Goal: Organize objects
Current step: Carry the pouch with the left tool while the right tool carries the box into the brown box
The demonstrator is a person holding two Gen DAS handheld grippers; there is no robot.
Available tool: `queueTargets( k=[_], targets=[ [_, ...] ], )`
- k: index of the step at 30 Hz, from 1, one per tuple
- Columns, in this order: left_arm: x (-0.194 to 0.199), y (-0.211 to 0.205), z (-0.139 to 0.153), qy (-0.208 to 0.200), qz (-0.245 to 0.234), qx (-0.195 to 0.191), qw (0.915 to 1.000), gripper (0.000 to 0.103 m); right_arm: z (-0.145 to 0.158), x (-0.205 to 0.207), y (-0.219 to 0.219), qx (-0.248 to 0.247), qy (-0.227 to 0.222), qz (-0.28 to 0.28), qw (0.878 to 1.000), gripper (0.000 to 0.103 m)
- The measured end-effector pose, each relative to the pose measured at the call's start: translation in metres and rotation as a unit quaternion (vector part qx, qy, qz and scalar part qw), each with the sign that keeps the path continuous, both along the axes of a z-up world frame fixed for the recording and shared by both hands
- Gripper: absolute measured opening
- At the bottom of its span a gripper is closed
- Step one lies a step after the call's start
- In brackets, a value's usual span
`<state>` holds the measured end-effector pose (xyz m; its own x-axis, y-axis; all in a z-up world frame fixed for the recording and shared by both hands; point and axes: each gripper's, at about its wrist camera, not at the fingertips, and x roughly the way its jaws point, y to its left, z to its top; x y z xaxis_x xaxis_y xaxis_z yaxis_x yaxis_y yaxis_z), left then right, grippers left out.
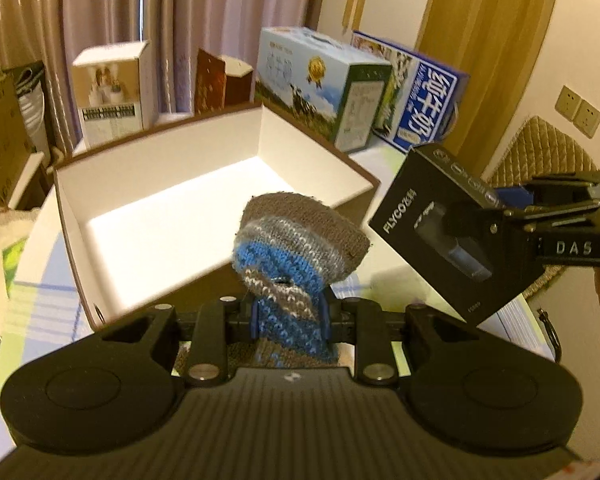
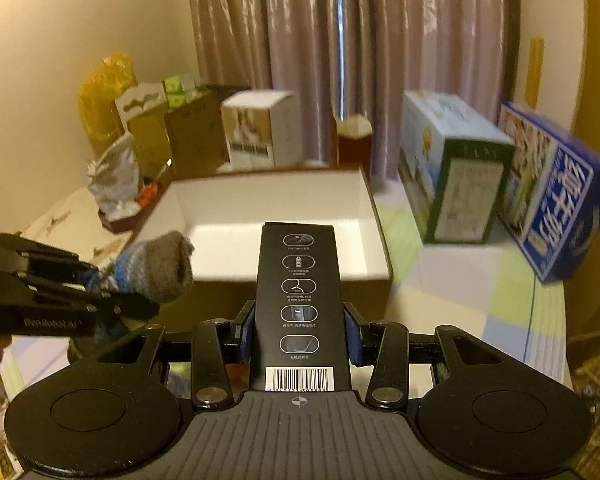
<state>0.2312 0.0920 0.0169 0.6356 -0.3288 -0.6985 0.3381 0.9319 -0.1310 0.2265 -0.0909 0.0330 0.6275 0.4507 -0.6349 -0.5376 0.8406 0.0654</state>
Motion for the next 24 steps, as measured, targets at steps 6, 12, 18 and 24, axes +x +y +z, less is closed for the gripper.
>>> queueTargets(
  k=[6, 12, 18, 24],
  targets=[
    [0.024, 0.010, 0.011, -0.019, 0.014, 0.006, 0.9997, 0.022, 0.016, 0.023, 0.021, 0.009, -0.025, 0.006, 1.000, 0.040],
    [0.052, 0.023, 0.015, -0.029, 0.032, 0.009, 0.9990, 0.022, 0.023, 0.052, 0.041, 0.012, -0.037, 0.007, 0.999, 0.040],
    [0.083, 0.038, 0.016, -0.029, 0.056, 0.008, 0.9980, 0.022, 0.020, 0.084, 0.052, 0.014, -0.039, -0.007, 0.999, 0.040],
    [0.118, 0.050, -0.001, -0.004, 0.085, 0.014, 0.9963, 0.022, 0.004, 0.116, 0.061, 0.007, -0.027, -0.024, 0.999, 0.040]
  ],
)
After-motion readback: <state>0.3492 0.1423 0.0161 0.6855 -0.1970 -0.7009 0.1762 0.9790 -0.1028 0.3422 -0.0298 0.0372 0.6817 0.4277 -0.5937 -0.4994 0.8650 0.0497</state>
